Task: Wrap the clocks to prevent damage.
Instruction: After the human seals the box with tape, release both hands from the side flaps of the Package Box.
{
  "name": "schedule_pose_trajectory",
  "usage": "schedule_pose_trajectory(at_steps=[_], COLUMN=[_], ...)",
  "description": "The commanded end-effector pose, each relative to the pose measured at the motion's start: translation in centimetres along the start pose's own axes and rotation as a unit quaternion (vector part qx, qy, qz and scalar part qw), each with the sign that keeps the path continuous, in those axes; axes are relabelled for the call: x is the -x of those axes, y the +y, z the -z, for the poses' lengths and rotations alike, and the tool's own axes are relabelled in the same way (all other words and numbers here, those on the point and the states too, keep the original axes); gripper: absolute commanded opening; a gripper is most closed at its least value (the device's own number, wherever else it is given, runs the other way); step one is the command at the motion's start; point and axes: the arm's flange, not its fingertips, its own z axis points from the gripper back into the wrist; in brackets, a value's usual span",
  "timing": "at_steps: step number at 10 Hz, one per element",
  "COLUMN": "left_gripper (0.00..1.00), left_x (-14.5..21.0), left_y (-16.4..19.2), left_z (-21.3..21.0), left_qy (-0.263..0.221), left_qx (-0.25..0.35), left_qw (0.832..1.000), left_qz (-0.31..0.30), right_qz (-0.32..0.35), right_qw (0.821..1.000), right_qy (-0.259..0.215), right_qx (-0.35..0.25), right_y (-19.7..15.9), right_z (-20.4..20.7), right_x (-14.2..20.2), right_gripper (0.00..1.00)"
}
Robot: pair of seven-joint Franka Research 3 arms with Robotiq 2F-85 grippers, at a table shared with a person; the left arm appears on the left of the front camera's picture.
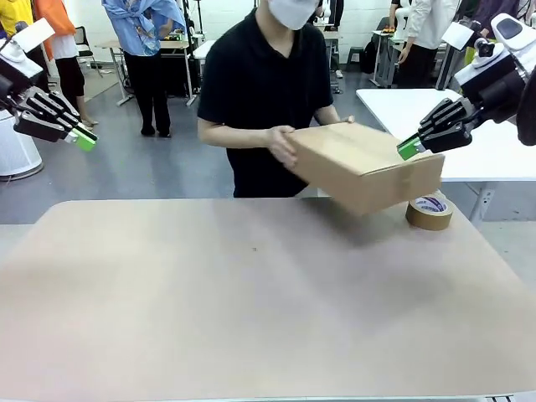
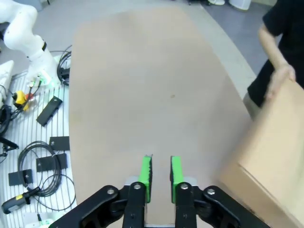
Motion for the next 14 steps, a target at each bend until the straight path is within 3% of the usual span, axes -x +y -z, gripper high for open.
schedule_pose_trajectory(at_steps=[1,2,4,5,6,14], left_gripper=[0.55,1.0,1.0,0.95,1.0,1.0], left_x=[-0.64,-0.59,-0.63,-0.66,-0.69,-0.12], left_y=[-0.26,-0.39,-0.65,-0.84,-0.79,-1.11], left_z=[-0.11,-0.24,-0.04,0.05,0.07,-0.03], left_qy=[0.024,0.028,0.028,0.026,0.024,0.029], left_qx=[-0.032,-0.045,-0.068,-0.074,-0.067,-0.036], left_qw=[0.999,0.998,0.995,0.995,0.995,0.996], left_qz=[-0.032,-0.042,-0.061,-0.068,-0.068,-0.078], right_qz=[0.022,0.027,0.038,0.041,0.042,0.051], right_qw=[1.0,0.999,0.999,0.999,0.999,0.998], right_qy=[0.009,0.01,0.01,0.011,0.01,0.022], right_qx=[0.016,0.015,0.012,0.012,0.01,-0.027], right_y=[0.22,0.2,0.2,0.19,0.15,0.51], right_z=[-0.09,-0.3,-0.47,-0.57,-0.6,-0.47], right_x=[0.5,0.67,0.99,1.04,1.07,1.47], right_gripper=[0.64,1.0,1.0,1.0,1.0,1.0])
